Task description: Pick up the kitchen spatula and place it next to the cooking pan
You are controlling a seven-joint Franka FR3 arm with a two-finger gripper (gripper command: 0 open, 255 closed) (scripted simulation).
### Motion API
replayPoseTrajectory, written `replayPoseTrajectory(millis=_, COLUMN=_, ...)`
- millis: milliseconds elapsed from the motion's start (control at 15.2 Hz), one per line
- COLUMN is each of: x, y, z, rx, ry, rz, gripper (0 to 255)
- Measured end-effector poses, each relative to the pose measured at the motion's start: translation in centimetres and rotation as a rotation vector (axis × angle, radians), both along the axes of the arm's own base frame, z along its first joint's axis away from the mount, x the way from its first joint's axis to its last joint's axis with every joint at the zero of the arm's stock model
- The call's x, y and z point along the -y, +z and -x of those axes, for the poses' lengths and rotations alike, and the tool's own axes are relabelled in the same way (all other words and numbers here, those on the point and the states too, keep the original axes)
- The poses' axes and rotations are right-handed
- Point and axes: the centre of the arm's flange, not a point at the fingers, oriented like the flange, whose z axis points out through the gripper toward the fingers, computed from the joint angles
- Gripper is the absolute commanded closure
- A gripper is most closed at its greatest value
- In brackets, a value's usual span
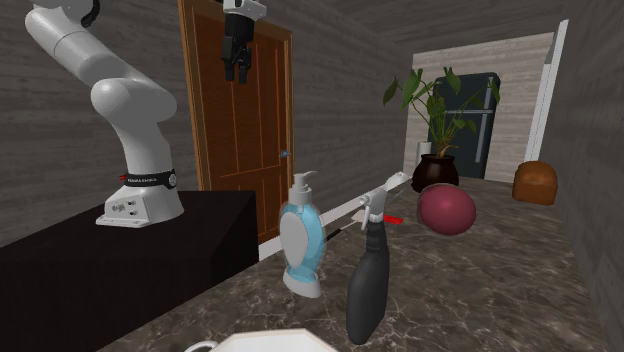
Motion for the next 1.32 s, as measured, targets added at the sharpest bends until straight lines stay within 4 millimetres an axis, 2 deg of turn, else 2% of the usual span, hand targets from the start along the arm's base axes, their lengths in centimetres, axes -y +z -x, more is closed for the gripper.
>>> replayPoseTrajectory(millis=66, x=0.0, y=0.0, z=0.0, rx=0.000, ry=0.000, rz=0.000, gripper=0)
replayPoseTrajectory(millis=264, x=0.7, y=-2.0, z=-1.3, rx=0.005, ry=0.049, rz=0.000, gripper=0)
replayPoseTrajectory(millis=528, x=1.5, y=-6.0, z=-3.7, rx=0.015, ry=0.142, rz=0.001, gripper=0)
replayPoseTrajectory(millis=792, x=3.3, y=-10.2, z=-7.1, rx=0.027, ry=0.238, rz=0.003, gripper=0)
replayPoseTrajectory(millis=1320, x=4.1, y=-18.0, z=-13.6, rx=0.052, ry=0.432, rz=0.005, gripper=0)
